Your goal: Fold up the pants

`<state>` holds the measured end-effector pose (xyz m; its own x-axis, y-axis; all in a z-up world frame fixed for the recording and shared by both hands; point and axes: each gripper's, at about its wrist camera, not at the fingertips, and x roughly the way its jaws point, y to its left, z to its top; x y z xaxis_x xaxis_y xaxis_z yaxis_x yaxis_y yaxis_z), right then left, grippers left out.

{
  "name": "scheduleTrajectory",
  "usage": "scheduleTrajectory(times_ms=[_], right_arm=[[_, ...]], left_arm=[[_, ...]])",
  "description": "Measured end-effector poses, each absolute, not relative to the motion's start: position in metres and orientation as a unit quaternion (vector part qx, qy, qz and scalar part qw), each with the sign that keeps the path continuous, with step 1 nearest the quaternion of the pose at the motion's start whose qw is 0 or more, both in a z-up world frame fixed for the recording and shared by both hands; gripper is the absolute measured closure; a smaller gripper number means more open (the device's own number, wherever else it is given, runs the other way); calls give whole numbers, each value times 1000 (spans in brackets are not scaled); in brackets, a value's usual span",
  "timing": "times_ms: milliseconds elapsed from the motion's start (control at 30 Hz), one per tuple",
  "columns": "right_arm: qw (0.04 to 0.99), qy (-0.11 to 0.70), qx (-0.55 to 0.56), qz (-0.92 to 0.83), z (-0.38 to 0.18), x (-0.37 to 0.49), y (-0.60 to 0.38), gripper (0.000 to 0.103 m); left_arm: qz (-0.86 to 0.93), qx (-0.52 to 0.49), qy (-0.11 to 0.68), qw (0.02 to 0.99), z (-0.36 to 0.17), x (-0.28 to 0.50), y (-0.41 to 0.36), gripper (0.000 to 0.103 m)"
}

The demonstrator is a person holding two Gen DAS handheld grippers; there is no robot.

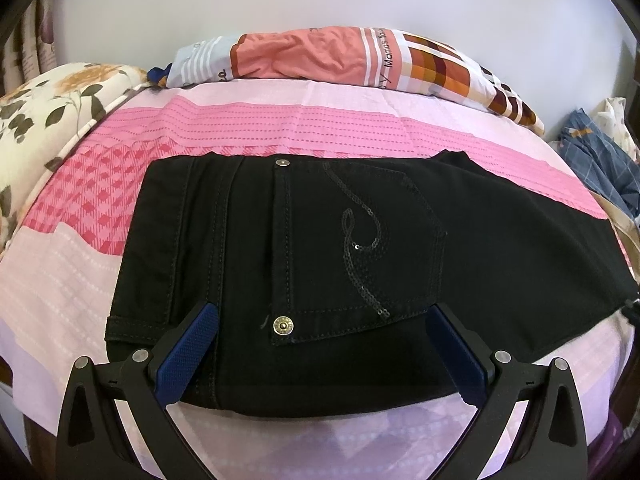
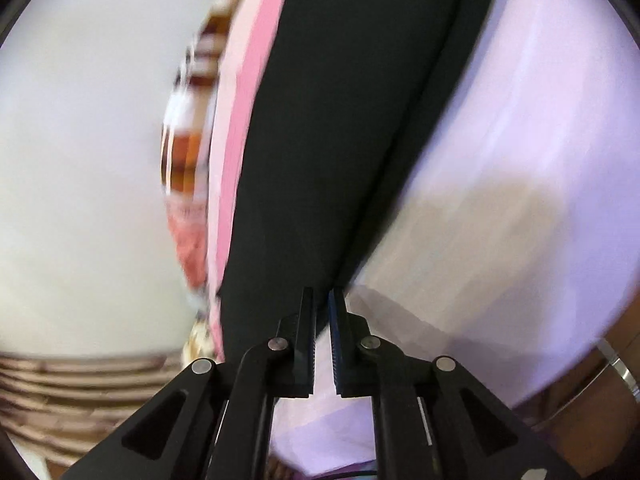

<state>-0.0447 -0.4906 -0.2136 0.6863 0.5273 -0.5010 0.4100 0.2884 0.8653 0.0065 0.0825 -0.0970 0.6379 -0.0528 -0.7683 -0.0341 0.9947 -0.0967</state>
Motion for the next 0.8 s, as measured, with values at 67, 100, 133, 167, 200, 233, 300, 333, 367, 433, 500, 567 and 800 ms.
scheduleTrajectory(times_ms=[67,100,133,167,200,233,300,333,367,433,500,567,800], right_arm=[[719,366,591,-1,-203,-65,-516,94],[727,350,591,-23,-199,-74,-533,93],[733,336,591,-36,-196,-79,-549,93],[736,331,589,-39,-193,-80,-557,93],[741,326,585,-45,-191,-80,-568,93],[745,326,580,-52,-190,-78,-574,93],[746,326,577,-61,-193,-73,-586,93],[745,325,578,-67,-195,-71,-588,93],[742,322,584,-72,-199,-72,-594,93],[735,318,594,-77,-206,-70,-601,93],[726,317,605,-78,-215,-72,-608,91],[717,310,620,-68,-220,-73,-609,88],[733,320,597,-55,-214,-54,-594,94]], left_arm=[[-5,-51,426,903,-97,7,82,0],[-5,-49,426,903,-97,7,82,0],[-5,-49,426,903,-97,7,82,0],[-5,-50,426,903,-97,7,82,0],[-5,-50,426,903,-97,7,82,0],[-4,-50,426,903,-97,7,82,0],[-4,-49,426,903,-97,7,82,0],[-3,-47,427,903,-97,7,81,0],[-2,-45,429,902,-98,7,81,0],[-1,-40,431,902,-99,6,80,0],[0,-36,433,901,-101,6,79,0],[1,-32,436,899,-102,6,78,0],[1,-13,444,896,-103,8,73,0]])
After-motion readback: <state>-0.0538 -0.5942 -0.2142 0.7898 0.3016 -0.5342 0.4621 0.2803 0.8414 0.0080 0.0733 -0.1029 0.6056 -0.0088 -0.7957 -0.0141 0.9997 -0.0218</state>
